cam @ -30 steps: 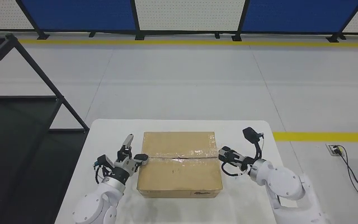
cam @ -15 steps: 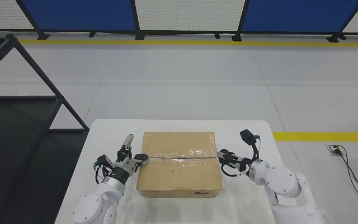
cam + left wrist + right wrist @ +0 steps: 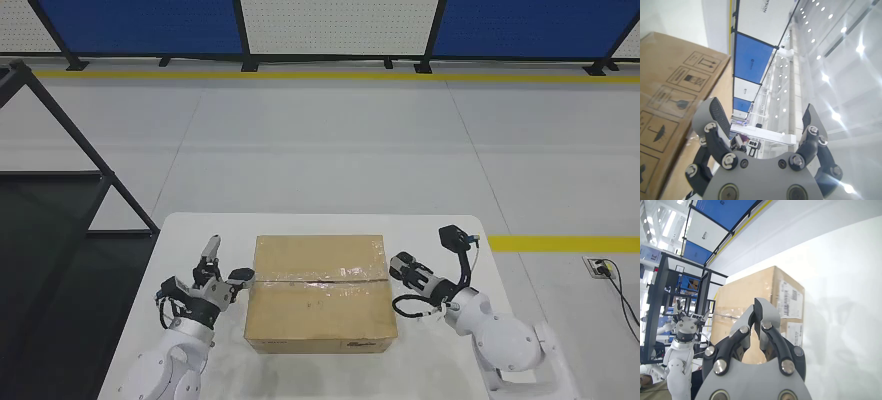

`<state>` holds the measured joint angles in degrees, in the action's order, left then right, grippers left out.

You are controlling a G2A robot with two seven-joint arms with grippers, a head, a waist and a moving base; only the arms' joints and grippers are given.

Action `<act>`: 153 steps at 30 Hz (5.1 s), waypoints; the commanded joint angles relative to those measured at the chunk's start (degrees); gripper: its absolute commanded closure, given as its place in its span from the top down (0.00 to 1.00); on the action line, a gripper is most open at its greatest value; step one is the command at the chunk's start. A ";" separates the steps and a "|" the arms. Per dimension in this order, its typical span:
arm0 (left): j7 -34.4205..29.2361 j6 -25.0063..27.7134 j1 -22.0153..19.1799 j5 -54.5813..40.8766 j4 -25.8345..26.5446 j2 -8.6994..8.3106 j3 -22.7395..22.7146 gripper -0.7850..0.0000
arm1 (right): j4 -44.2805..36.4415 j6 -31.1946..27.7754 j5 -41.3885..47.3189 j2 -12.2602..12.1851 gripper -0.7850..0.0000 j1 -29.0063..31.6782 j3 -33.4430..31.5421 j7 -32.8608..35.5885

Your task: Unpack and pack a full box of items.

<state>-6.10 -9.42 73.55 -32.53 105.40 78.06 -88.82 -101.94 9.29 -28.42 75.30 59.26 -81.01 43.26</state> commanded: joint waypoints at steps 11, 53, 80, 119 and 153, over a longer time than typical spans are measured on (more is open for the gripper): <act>6.68 13.40 7.30 -9.63 4.86 0.68 -5.99 1.00 | 2.58 -0.28 0.88 0.77 0.85 -6.07 6.74 0.25; 8.52 33.56 14.09 -10.68 5.65 1.49 -13.44 0.26 | 39.53 13.44 25.91 15.13 0.00 -39.06 41.90 -0.89; 8.52 33.56 14.09 -10.68 5.65 1.49 -13.44 1.00 | 30.10 29.43 17.82 12.80 0.00 -32.16 34.31 -1.52; 8.52 33.56 14.09 -10.68 5.65 1.49 -13.44 1.00 | 0.72 43.04 -2.55 1.85 0.00 -9.70 9.41 8.41; 8.52 33.56 14.09 -10.68 5.65 1.49 -13.44 1.00 | 5.57 35.57 9.07 1.83 0.00 -6.57 4.83 -7.05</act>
<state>2.42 24.14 87.65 -43.21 111.05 79.56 -102.26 -96.41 44.97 -19.57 77.17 52.63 -76.11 36.21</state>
